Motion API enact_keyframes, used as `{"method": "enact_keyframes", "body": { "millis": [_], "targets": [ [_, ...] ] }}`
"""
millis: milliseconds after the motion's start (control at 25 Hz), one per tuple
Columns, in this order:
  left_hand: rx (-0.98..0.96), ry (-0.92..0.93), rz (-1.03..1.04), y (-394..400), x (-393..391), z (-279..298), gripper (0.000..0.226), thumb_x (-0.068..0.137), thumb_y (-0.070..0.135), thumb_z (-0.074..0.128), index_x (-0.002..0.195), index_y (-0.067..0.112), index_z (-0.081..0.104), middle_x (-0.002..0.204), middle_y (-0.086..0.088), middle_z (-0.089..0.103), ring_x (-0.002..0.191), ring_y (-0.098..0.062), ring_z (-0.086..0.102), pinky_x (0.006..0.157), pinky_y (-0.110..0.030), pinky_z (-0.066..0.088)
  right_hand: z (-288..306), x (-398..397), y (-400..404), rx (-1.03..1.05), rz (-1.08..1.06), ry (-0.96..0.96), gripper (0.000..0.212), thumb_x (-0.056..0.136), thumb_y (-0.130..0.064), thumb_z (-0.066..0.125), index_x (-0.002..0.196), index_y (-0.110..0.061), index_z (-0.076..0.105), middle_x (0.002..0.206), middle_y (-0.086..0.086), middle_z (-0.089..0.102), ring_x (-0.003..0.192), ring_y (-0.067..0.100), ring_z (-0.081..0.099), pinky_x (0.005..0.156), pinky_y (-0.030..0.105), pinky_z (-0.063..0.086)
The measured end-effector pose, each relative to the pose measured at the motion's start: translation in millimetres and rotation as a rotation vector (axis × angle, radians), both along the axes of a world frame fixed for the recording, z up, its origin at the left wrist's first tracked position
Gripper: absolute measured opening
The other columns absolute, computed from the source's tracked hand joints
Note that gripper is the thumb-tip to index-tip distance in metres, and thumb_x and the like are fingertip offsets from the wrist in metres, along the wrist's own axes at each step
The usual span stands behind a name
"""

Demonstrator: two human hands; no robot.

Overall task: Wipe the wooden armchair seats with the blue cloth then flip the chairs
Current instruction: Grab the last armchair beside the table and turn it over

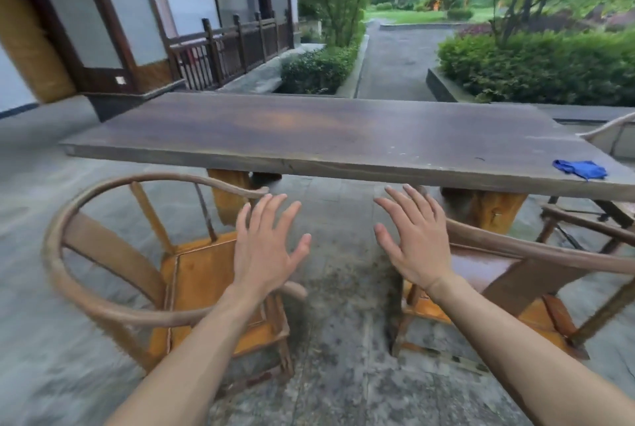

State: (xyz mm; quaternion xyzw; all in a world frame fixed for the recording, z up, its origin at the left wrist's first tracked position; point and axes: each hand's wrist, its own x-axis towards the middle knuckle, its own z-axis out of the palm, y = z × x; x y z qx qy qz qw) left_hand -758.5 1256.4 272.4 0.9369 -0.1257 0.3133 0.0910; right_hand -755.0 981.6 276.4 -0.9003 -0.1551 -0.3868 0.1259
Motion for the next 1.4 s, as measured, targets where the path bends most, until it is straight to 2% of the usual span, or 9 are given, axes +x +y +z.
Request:
{"method": "enact_keyframes", "body": {
  "millis": [240,440,520,640,1000,1400],
  "targets": [
    [0.040,-0.119,0.328,145.5,-41.9,20.3,0.055,0.091,0.052,0.042,0.131,0.019,0.060,0.140,-0.011,0.056,0.136,-0.031,0.046,0.114,-0.055,0.031,18.0,26.8,147.5,0.017,0.284,-0.008,0.046,0.097,-0.046,0.040,0.129,-0.021,0.063,0.142,0.004,0.059,0.138,0.030,0.046,0.113,0.053,0.033],
    [0.074,-0.180,0.614,277.5,-123.1,25.2,0.052,0.091,0.052,0.045,0.129,0.019,0.060,0.138,-0.011,0.057,0.132,-0.032,0.049,0.112,-0.055,0.033,18.7,21.1,283.4,0.021,0.550,0.042,0.048,0.100,-0.047,0.035,0.132,-0.022,0.060,0.144,0.004,0.057,0.141,0.028,0.043,0.116,0.057,0.031],
    [0.110,-0.180,0.721,318.3,-153.3,24.6,0.052,0.094,0.052,0.043,0.128,0.017,0.060,0.137,-0.011,0.057,0.130,-0.033,0.051,0.111,-0.055,0.033,15.3,17.0,327.4,0.019,0.622,0.050,0.048,0.100,-0.048,0.036,0.133,-0.023,0.059,0.146,0.004,0.056,0.142,0.026,0.042,0.119,0.053,0.026],
    [0.126,-0.177,0.823,356.9,-177.2,19.9,0.053,0.096,0.054,0.039,0.129,0.017,0.060,0.139,-0.010,0.056,0.130,-0.033,0.052,0.110,-0.054,0.032,12.2,13.8,381.2,-0.015,0.709,0.039,0.046,0.099,-0.045,0.039,0.133,-0.022,0.060,0.145,0.003,0.056,0.142,0.026,0.043,0.117,0.053,0.028],
    [0.124,-0.191,0.918,413.8,-115.3,11.4,0.052,0.097,0.053,0.038,0.128,0.018,0.060,0.138,-0.009,0.057,0.130,-0.032,0.052,0.113,-0.051,0.027,0.8,97.7,481.4,0.006,0.844,0.056,0.048,0.099,-0.046,0.037,0.133,-0.022,0.060,0.145,0.004,0.056,0.142,0.028,0.043,0.116,0.056,0.030],
    [0.130,-0.137,1.088,468.9,-48.0,28.3,0.051,0.097,0.051,0.037,0.129,0.019,0.059,0.138,-0.008,0.057,0.131,-0.029,0.050,0.113,-0.053,0.031,11.5,198.9,594.3,0.050,1.032,0.069,0.046,0.098,-0.045,0.038,0.131,-0.021,0.061,0.143,0.005,0.058,0.138,0.030,0.046,0.113,0.054,0.033]
  ]
}}
